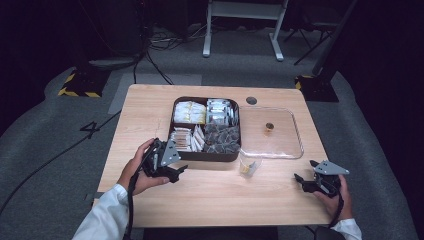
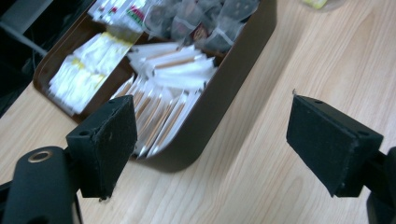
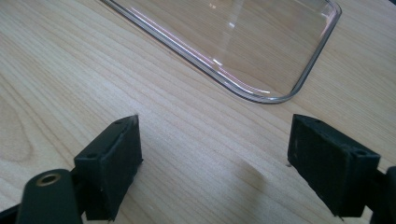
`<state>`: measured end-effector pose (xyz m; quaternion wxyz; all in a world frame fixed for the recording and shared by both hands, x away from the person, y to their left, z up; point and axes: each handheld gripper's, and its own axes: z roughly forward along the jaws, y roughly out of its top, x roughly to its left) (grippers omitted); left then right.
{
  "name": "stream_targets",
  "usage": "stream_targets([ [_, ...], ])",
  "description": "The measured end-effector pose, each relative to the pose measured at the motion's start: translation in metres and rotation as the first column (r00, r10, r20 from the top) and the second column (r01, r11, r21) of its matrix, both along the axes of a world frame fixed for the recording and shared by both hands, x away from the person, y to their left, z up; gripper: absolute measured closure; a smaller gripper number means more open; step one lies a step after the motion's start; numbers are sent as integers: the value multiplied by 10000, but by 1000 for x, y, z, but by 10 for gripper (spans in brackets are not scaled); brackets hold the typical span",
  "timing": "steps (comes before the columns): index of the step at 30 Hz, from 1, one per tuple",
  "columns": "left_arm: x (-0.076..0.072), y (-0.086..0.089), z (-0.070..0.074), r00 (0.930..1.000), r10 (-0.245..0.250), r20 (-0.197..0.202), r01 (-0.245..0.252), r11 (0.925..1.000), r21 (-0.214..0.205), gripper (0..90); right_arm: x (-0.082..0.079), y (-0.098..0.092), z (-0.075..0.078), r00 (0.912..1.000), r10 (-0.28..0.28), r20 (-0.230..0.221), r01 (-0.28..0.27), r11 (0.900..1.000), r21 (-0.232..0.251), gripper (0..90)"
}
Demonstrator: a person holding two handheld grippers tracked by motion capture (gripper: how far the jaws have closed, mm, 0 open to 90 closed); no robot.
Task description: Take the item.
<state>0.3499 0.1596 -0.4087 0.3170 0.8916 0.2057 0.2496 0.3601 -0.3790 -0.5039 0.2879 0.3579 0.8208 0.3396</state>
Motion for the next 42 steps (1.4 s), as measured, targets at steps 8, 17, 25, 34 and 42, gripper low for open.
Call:
stream_targets([
  [8,-2,27,-20,9971,702,-306,-695,9973,229,167,0,0,0,10000,-2,18,2,10000,-26,179],
  [17,-3,55,-43,9866,1373,-876,-1351,9904,304,167,0,0,0,10000,-7,26,7,10000,-31,179],
  [25,-4,73,-65,9731,1781,-1462,-1761,9840,261,168,-1,0,0,10000,-2,51,2,10000,-49,179],
  [34,-8,96,-88,9463,2254,-2316,-2479,9660,-728,187,-1,1,0,10000,-7,71,8,10000,-43,179],
  [42,-11,114,-96,9365,2069,-2831,-2621,9494,-1730,181,-1,0,0,10000,13,59,-13,10000,-47,179],
])
